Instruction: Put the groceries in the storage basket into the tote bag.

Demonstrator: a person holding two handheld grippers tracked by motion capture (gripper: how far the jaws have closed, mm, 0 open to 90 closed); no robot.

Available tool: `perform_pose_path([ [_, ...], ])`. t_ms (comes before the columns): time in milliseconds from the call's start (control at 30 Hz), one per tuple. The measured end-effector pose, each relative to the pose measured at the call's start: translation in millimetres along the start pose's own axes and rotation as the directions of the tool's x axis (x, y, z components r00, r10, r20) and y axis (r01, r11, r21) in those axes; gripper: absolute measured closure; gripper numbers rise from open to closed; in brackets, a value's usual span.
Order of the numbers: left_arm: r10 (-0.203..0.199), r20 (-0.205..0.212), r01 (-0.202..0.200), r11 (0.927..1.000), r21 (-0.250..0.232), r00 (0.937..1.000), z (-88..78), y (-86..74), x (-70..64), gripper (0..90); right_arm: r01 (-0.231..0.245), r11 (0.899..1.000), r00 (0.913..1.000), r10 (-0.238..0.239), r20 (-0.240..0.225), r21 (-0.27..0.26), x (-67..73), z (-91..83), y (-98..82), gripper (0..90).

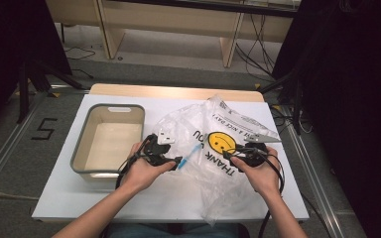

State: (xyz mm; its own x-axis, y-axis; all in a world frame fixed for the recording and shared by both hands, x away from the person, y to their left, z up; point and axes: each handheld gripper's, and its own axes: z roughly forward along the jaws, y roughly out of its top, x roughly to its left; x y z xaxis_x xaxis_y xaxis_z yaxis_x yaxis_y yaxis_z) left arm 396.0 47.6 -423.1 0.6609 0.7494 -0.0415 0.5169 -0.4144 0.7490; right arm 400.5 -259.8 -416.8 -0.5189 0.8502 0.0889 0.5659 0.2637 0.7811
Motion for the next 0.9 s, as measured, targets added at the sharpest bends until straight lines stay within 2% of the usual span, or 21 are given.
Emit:
perform_pose_path([
  [167, 0.002, 0.001, -0.002, 1.0, -0.008, 1.0, 0.1, -0.7, -0.5, 41.6, 0.001, 1.0, 0.9981, -0.002, 0.062, 0.013, -11.1, -7.0, -7.6, 41.3],
  [333, -0.003, 0.001, 0.003, 1.0, -0.006, 1.0, 0.7, -1.4, -0.3, 41.2, -0.045, 0.998, 0.9944, 0.042, 0.097, 0.032, -21.4, -14.0, -15.1, 41.3],
  [433, -0.004, 0.003, 0.005, 1.0, -0.008, 1.0, 1.1, -1.7, -1.0, 41.3, -0.057, 0.998, 0.9903, 0.052, 0.129, 0.032, -26.8, -18.2, -17.8, 41.4],
  [633, 0.003, 0.005, -0.003, 1.0, -0.003, 1.0, 0.7, -1.6, -2.0, 41.4, -0.086, 0.996, 0.9866, 0.079, 0.143, 0.038, -34.5, -23.8, -22.3, 41.5],
  [900, -0.01, -0.001, 0.009, 0.9997, -0.023, 1.0, -0.2, -1.8, -1.4, 41.8, -0.113, 0.992, 0.9833, 0.104, 0.149, 0.054, -39.4, -26.6, -30.9, 41.5],
])
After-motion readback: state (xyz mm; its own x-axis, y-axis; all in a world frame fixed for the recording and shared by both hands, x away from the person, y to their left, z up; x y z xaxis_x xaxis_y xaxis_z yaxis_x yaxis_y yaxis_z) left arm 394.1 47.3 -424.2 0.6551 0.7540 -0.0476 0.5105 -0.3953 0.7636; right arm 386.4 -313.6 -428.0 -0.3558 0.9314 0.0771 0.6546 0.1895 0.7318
